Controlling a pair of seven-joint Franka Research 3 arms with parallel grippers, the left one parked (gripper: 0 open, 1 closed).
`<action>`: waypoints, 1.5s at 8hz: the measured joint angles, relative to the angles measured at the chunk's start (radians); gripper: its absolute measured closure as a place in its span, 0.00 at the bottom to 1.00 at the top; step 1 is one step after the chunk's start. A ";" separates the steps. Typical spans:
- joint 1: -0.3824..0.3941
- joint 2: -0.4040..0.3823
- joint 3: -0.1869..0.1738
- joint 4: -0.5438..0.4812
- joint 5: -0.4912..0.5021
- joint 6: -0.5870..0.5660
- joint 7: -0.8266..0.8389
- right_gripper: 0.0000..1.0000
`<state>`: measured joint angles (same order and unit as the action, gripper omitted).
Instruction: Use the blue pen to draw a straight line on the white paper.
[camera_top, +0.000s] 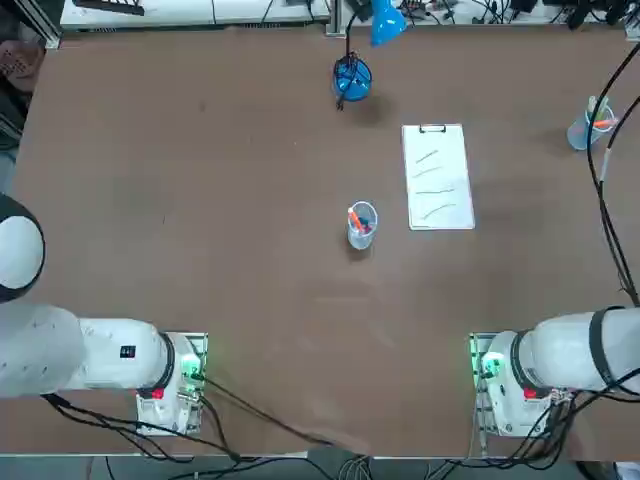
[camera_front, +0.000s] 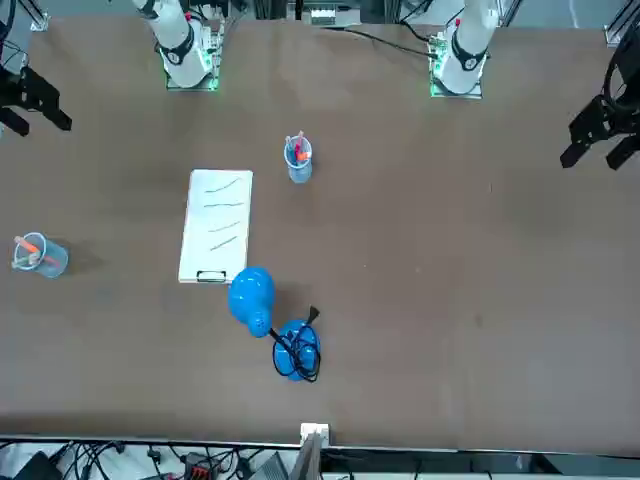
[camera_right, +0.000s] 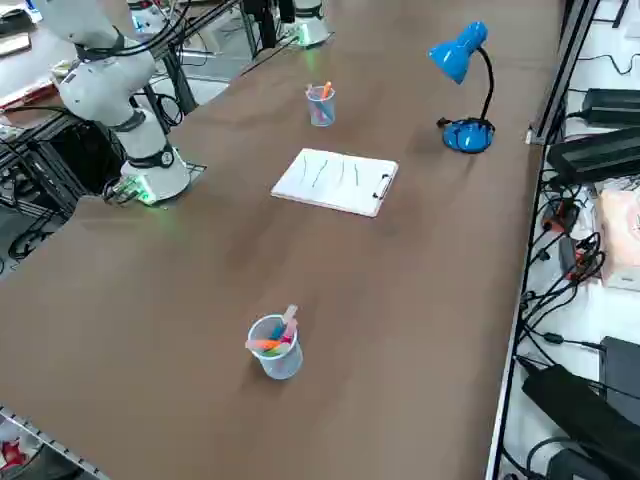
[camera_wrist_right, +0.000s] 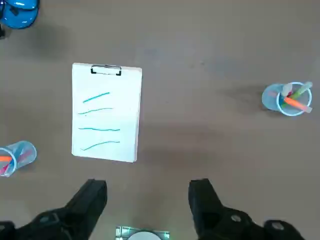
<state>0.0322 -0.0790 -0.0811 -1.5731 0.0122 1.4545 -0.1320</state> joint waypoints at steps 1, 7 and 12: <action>0.000 0.000 0.000 0.000 0.000 0.001 0.000 0.00; -0.055 0.094 -0.016 -0.001 -0.004 0.094 0.001 0.00; -0.266 0.453 -0.047 0.011 -0.070 0.414 0.012 0.01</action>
<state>-0.2337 0.3739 -0.1282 -1.5621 -0.0575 1.8688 -0.1201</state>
